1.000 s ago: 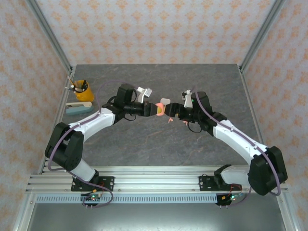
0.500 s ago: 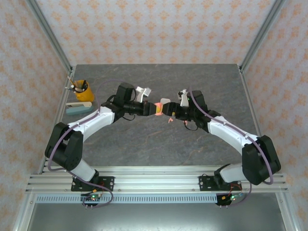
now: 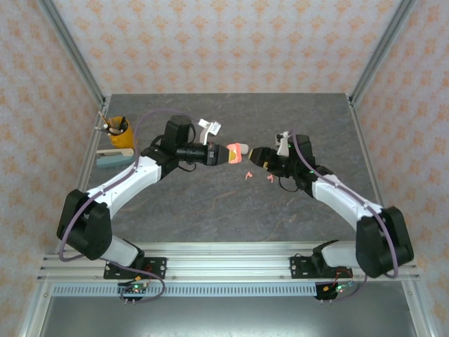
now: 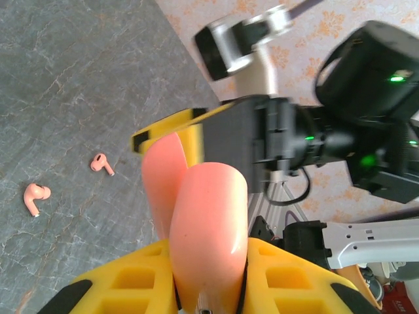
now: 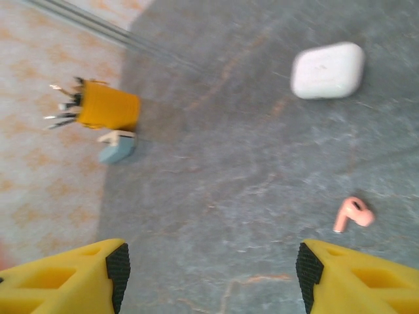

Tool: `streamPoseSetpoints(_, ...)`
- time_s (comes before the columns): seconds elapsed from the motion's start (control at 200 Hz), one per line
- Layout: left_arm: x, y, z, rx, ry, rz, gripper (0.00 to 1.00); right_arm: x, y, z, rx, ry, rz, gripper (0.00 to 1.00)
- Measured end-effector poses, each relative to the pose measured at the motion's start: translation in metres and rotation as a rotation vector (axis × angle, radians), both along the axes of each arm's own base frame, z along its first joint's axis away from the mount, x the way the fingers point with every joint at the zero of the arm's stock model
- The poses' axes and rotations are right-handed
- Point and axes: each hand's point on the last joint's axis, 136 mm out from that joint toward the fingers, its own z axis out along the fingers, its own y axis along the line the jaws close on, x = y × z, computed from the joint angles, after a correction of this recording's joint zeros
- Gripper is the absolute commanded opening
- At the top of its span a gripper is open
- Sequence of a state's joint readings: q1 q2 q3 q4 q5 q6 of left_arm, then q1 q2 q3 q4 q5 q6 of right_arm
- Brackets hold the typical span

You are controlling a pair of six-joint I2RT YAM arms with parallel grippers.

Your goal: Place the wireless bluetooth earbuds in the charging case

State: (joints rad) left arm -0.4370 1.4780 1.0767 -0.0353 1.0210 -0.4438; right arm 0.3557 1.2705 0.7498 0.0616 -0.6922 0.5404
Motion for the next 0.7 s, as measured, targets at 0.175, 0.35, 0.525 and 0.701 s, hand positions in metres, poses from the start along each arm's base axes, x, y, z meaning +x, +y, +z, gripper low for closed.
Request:
streamPoseSetpoints(0.175,0.001,-0.002,-0.009,0.001,0.028,-0.013,0.01,-0.018,0.010,0.035,0.073,-0.074,0.103,0.62)
streamPoseSetpoints(0.35,0.005,-0.005,-0.013,-0.008,0.046,-0.012,0.01,-0.024,0.017,0.039,0.099,-0.071,0.162,0.53)
streamPoseSetpoints(0.525,0.006,-0.007,-0.007,-0.025,0.035,-0.016,0.01,-0.023,0.022,0.037,0.110,-0.050,0.188,0.52)
streamPoseSetpoints(0.701,0.007,-0.009,-0.002,-0.035,0.033,-0.023,0.01,-0.020,0.024,0.032,0.112,-0.036,0.196,0.49)
